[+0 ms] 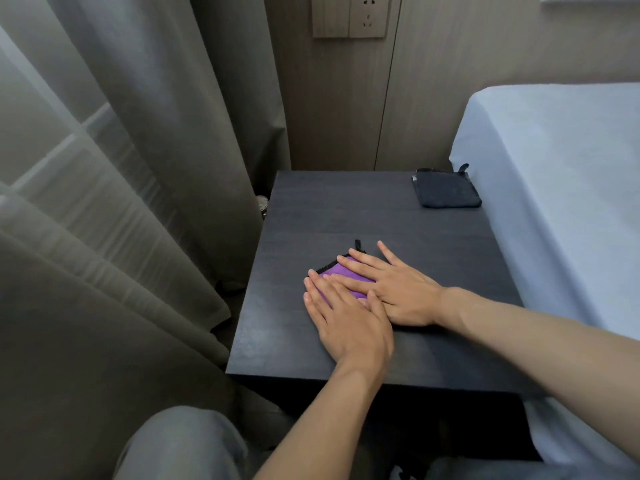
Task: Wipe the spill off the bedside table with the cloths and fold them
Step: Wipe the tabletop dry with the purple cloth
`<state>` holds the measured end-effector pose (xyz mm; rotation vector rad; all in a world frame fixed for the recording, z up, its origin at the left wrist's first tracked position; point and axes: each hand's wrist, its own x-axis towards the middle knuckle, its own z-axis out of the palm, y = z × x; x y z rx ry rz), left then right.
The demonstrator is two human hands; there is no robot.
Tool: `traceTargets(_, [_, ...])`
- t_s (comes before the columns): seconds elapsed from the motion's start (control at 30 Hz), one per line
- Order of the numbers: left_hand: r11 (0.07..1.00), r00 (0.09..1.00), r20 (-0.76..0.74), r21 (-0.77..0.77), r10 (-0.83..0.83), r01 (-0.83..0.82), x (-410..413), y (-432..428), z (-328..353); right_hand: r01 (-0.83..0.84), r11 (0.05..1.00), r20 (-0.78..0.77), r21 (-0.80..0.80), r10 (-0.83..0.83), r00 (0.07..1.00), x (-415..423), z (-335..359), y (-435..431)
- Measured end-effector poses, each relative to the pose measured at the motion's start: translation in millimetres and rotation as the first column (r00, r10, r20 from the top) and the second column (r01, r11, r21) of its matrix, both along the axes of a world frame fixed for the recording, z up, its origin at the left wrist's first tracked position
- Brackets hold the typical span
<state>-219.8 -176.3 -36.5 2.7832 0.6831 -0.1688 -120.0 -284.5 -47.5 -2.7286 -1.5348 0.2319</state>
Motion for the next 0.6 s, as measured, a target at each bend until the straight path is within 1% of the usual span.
traceTargets(0.33, [0.992, 0.992, 0.029, 0.035, -0.124, 0.123, 8, -49, -4, 0.118, 0.993, 0.03, -0.001, -0.118, 0.993, -8, 0, -58])
traceTargets(0.6, [0.982, 0.983, 0.028, 0.05, -0.181, 0.18, 11, -95, -3, 0.198, 0.979, 0.042, -0.043, -0.196, 0.98, -13, 4, -107])
